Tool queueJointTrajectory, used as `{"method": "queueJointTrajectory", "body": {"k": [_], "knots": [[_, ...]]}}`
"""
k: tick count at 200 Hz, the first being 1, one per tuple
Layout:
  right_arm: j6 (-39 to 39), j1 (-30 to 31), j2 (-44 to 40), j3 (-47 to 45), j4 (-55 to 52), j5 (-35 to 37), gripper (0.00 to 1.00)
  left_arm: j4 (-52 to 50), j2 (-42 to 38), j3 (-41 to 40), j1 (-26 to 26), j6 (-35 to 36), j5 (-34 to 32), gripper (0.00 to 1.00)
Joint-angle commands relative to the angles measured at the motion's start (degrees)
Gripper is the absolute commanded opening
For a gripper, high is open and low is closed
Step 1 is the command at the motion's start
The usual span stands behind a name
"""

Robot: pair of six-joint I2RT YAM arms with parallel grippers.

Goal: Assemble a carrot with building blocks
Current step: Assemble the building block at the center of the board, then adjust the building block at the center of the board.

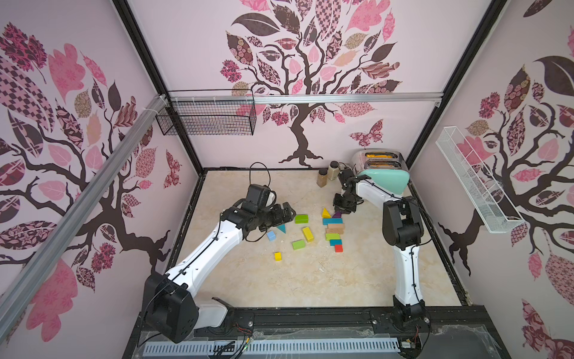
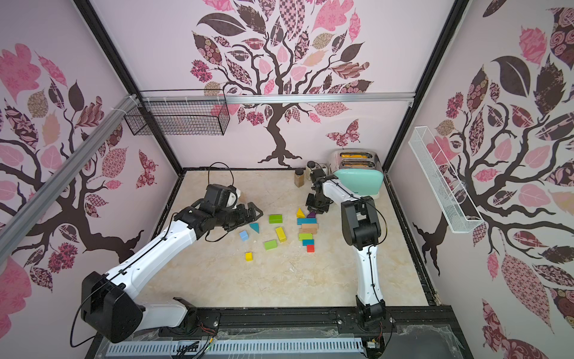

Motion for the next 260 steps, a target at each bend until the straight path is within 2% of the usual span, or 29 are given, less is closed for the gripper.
{"method": "queueJointTrajectory", "body": {"k": [1,56,106,121,175,260], "knots": [[0.07,0.36,-3.44,-1.12,-0.61,1.91,0.37,0.64,-0.52,-1.01,0.32,-0.2,0.31,0.98],[-0.7,-0.08,-10.47,-4.36,0.32,5.28,0.51,0.28,-2.24,-1.46,0.22,-0.2,-0.17,0.98],[-0.31,-0.47,-16.28,-15.35,1.0,7.0,0.54,0.77,-4.04,-2.43,0.23,-0.55,-0.24,0.98],[-0.02,-0.83,-16.84,-18.34,1.72,7.5,0.52,0.85,-4.07,-2.54,0.29,-0.55,0.26,0.98],[0.16,-1.75,-15.76,-22.76,5.05,7.46,0.32,0.99,-4.81,-3.31,0.27,-0.75,1.03,0.98],[-0.02,-1.48,-14.7,-23.61,6.09,3.01,0.28,0.79,-5.3,-3.72,0.23,-1.16,0.4,0.98]]}}
